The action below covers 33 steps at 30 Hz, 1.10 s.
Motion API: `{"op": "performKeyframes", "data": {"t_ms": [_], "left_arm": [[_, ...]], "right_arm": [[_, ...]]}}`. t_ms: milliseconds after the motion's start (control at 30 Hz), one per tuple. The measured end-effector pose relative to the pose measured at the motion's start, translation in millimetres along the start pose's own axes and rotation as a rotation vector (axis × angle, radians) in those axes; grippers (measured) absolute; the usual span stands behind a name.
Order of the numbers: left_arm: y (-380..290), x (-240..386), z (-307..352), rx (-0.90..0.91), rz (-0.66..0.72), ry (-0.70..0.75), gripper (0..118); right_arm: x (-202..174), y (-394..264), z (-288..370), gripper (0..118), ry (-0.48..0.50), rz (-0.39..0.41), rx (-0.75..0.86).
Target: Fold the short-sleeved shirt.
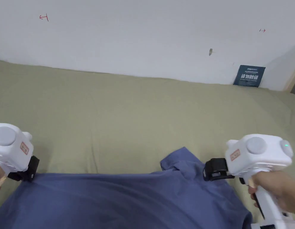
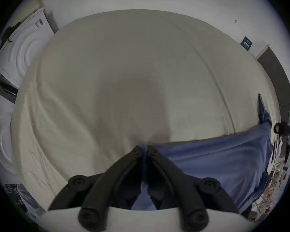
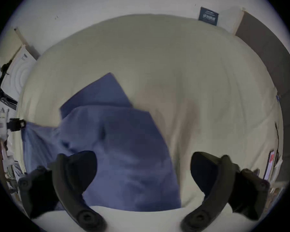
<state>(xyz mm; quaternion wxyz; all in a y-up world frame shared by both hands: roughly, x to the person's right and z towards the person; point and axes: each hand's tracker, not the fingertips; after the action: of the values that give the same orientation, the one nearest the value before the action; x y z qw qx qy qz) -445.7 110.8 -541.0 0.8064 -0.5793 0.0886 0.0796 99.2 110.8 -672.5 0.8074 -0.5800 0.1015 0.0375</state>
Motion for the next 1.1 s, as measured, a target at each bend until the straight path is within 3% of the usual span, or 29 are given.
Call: {"op": "performKeyframes", "data": {"t_ms": [100, 233, 267, 300, 333, 367, 633, 800, 1100], "left_arm": [[-1, -4, -6, -0.010, 0.010, -0.003, 6], [0, -5, -7, -0.013, 0.002, -0.006, 6], [1, -5, -7, -0.015, -0.003, -0.007, 6], [1, -7, -7, -0.017, -0.004, -0.008, 6], [1, -7, -6, -0.018, -0.001, -0.010, 6], [1, -6, -5, -0.017, 0.002, -0.010, 6], [-18, -9, 42, 0.039, -0.025, -0.029, 6], [-43, -24, 106, 0.137, -0.049, -0.072, 6], [-175, -46, 180, 0.210, -0.056, -0.148, 6]], "right_arm": [[2, 17, -27, 100, -0.064, 0.011, -0.031], [4, 16, -32, 90, -0.040, 0.000, -0.054], [4, 14, -27, 76, -0.041, 0.005, -0.053], [2, 15, -21, 55, -0.070, 0.016, -0.051], [-1, 16, -13, 5, -0.141, 0.048, -0.032], [-3, 15, -7, 0, -0.109, 0.064, -0.012], [-11, -3, 80, 0, -0.025, 0.005, 0.121], [-9, -47, 148, 0, -0.006, 0.047, 0.191], [15, -182, 221, 0, 0.094, 0.014, 0.234]]}}
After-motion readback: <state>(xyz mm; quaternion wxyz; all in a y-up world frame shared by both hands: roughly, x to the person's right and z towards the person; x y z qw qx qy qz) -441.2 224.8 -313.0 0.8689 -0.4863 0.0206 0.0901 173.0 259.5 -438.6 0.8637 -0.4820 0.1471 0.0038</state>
